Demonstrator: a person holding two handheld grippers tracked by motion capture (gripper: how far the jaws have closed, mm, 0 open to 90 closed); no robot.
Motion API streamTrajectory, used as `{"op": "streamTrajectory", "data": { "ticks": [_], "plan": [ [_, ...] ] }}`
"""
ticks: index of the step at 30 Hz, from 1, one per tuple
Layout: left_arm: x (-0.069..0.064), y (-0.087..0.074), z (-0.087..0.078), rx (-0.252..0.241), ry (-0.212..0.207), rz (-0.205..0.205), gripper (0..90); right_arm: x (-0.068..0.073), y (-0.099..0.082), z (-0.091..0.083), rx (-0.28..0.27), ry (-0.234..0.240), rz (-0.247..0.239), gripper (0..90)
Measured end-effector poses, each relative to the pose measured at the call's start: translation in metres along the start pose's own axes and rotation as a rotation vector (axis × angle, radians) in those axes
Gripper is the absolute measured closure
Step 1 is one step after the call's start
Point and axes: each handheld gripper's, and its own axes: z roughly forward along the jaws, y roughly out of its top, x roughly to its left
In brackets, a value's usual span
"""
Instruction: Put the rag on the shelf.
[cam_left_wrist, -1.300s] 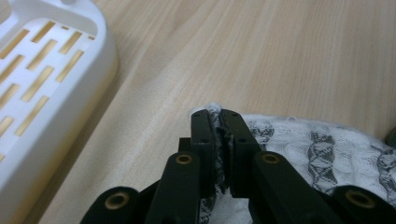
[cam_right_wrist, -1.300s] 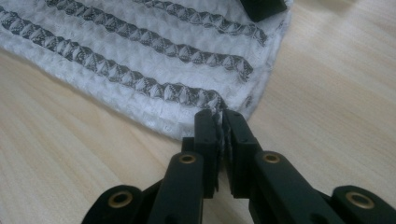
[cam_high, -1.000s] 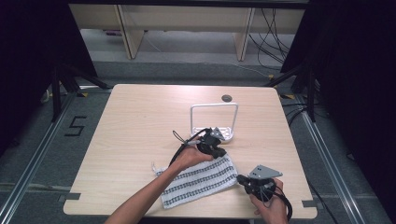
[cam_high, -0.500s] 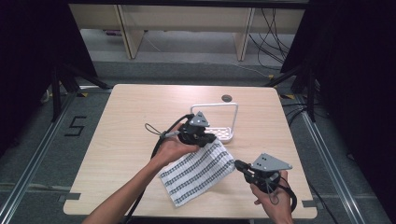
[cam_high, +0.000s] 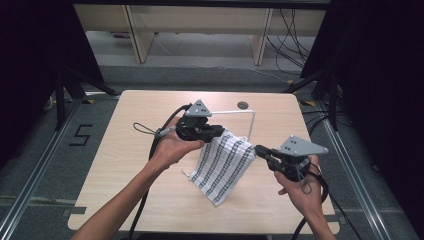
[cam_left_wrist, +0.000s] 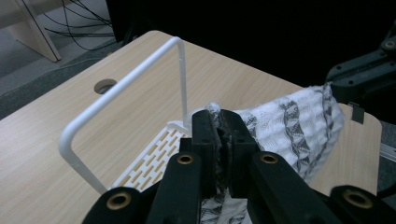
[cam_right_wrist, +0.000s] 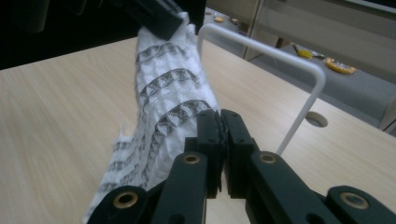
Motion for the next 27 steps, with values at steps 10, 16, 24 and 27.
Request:
{"op": "streamTrajectory", "data": {
  "ticks": [10, 16, 24, 27],
  "plan": [
    [0.012, 0.02, -0.007, -0.059, 0.047, -0.09, 84.5, -0.027, 0.042, 0.009, 0.01, -0.034, -0.005, 88.0],
    [0.023, 0.035, -0.012, -0.076, 0.078, -0.117, 84.4, -0.04, 0.065, 0.02, 0.018, -0.049, -0.002, 88.0],
    [0.034, 0.051, -0.014, -0.093, 0.112, -0.126, 84.3, -0.056, 0.089, 0.031, 0.002, -0.064, 0.009, 88.0],
    [0.041, 0.057, -0.01, -0.112, 0.119, -0.151, 84.3, -0.063, 0.097, 0.037, 0.0, -0.083, 0.005, 88.0]
  ]
}}
